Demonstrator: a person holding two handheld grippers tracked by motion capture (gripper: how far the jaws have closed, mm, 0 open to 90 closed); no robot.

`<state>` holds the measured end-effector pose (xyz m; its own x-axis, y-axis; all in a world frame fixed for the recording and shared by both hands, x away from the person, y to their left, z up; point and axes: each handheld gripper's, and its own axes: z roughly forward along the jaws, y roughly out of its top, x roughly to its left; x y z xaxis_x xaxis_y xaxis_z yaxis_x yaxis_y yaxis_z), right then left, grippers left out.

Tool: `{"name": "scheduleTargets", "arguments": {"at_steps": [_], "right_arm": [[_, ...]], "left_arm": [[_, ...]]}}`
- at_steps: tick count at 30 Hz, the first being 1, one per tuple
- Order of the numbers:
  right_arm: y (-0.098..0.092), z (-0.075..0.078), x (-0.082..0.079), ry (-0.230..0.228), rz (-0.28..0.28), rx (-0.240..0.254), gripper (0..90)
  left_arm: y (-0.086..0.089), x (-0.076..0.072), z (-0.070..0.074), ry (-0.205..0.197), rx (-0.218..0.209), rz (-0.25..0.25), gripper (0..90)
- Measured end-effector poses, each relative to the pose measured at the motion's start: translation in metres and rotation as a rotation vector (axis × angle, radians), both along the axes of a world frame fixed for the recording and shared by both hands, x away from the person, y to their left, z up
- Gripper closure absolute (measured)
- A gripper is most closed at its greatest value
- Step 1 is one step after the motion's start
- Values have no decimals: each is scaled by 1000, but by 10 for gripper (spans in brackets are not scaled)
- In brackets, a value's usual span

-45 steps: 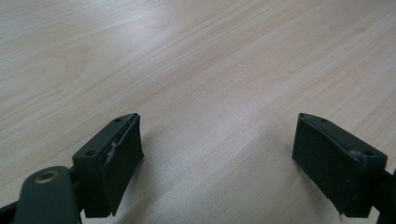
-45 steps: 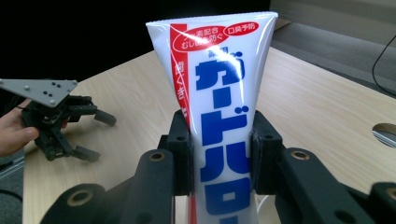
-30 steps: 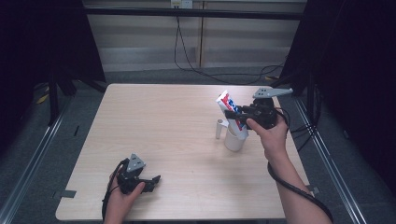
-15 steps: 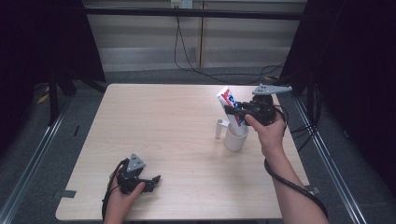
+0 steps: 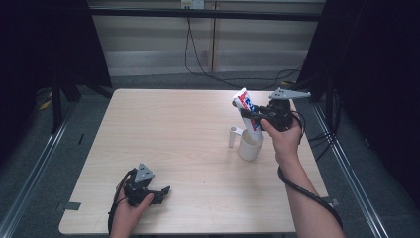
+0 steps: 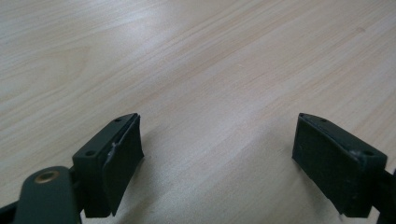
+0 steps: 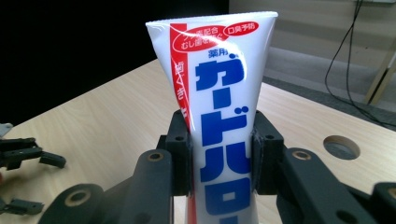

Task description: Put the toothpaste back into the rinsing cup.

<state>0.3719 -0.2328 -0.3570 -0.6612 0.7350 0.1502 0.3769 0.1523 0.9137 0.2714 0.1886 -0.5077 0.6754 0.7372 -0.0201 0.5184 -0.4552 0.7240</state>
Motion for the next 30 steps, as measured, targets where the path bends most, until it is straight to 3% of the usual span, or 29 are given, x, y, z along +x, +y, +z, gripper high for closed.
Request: {"name": "scheduleTargets", "arguments": {"at_steps": [20,30], "right_arm": [[-4,-20,6,2,-45,27,656],[-6,-26,6,1,-52,12,647]], "left_arm": [[0,0,0,0,1,-1,158],[0,0,0,-1,9,-6,158]]}}
